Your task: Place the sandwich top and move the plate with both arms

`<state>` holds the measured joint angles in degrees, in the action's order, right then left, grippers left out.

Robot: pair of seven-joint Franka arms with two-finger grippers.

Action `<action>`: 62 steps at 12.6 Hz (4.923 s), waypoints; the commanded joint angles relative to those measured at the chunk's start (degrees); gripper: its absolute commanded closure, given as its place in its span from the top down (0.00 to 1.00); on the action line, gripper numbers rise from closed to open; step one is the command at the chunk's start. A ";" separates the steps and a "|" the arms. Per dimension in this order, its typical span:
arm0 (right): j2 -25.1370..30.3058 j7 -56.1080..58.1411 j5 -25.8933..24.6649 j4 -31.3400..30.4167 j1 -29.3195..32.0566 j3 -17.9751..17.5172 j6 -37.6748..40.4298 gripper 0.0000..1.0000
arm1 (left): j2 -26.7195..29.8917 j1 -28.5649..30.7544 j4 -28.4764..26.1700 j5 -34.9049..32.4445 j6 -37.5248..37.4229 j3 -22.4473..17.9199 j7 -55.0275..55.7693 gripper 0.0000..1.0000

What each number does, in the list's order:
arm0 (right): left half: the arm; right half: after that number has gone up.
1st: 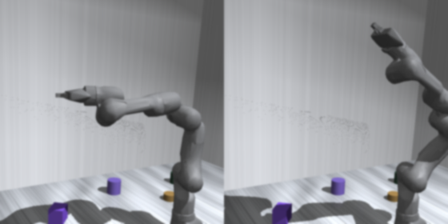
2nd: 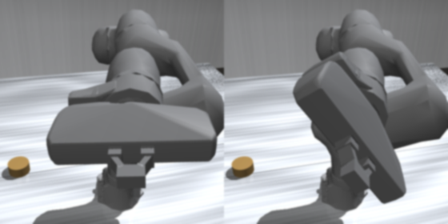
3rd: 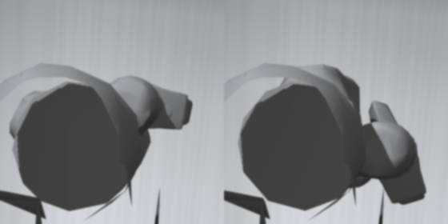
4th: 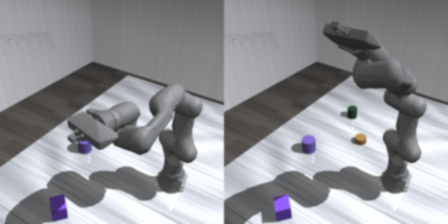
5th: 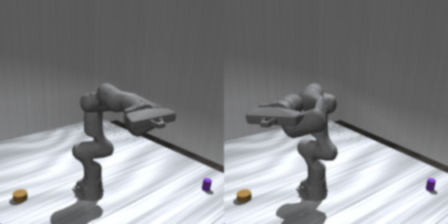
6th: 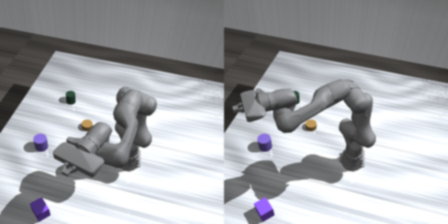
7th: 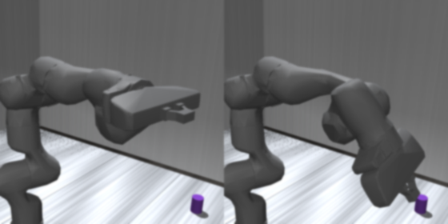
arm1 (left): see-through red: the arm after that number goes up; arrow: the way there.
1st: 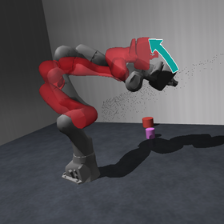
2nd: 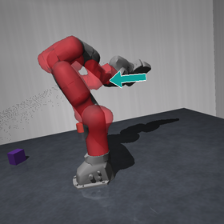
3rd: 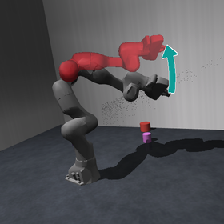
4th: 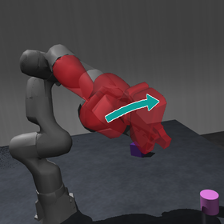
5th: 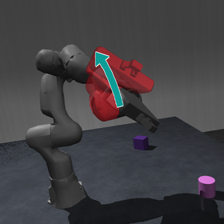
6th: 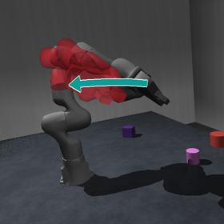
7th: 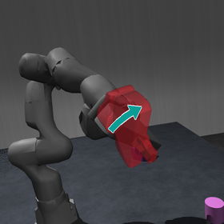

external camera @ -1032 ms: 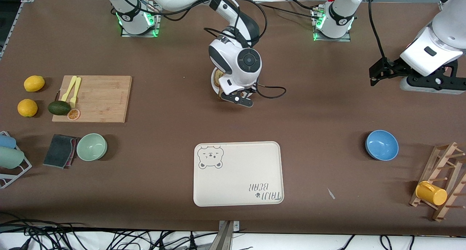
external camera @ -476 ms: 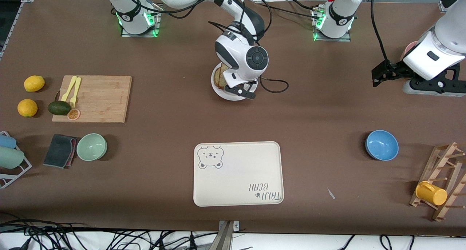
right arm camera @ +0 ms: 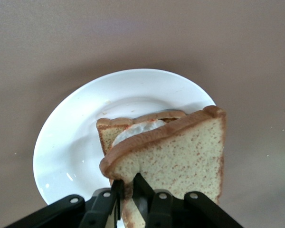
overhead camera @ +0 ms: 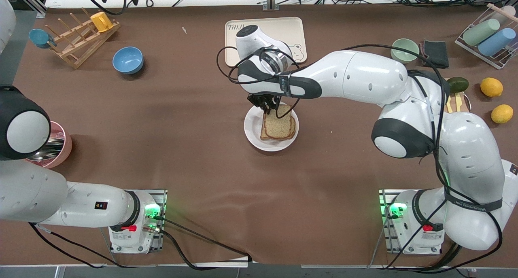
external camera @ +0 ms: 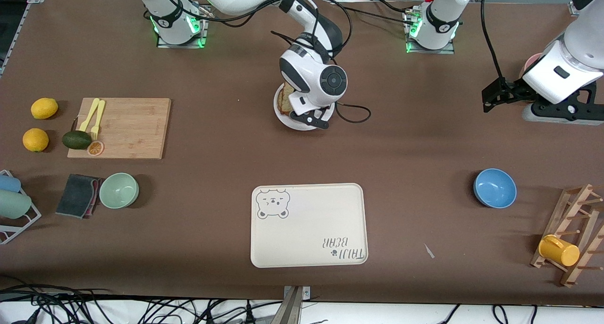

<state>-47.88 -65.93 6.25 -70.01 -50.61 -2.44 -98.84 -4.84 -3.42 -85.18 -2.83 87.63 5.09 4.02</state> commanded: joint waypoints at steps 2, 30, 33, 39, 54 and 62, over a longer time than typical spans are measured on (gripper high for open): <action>0.16 -1.13 0.52 0.14 0.16 0.06 -0.38 0.00 | -0.17 0.78 0.46 -1.83 -1.32 -0.17 0.38 1.00; 22.83 27.42 0.70 -6.45 18.53 15.61 6.12 0.99 | -1.66 3.51 1.07 -1.30 -0.88 0.27 1.52 1.00; 23.01 33.13 0.52 -6.19 18.79 19.13 7.43 0.99 | -1.40 2.98 1.25 -1.91 -1.14 1.93 1.43 1.00; 27.66 41.67 0.35 -6.71 28.36 17.03 7.44 1.00 | -0.96 3.07 1.33 -2.00 -3.25 2.38 1.26 1.00; 44.98 54.16 -8.25 -22.80 49.64 4.82 7.87 1.00 | -2.88 2.81 4.14 -1.47 -2.55 2.12 1.52 1.00; 45.42 60.21 -3.72 -22.54 49.38 10.16 8.32 1.00 | -3.59 2.10 4.50 -1.04 -1.58 2.20 1.70 1.00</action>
<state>-3.00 -8.51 -1.01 -93.26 -1.69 5.50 -91.84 -7.23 -0.76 -82.48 -2.83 86.10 7.09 5.12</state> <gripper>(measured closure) 0.000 0.000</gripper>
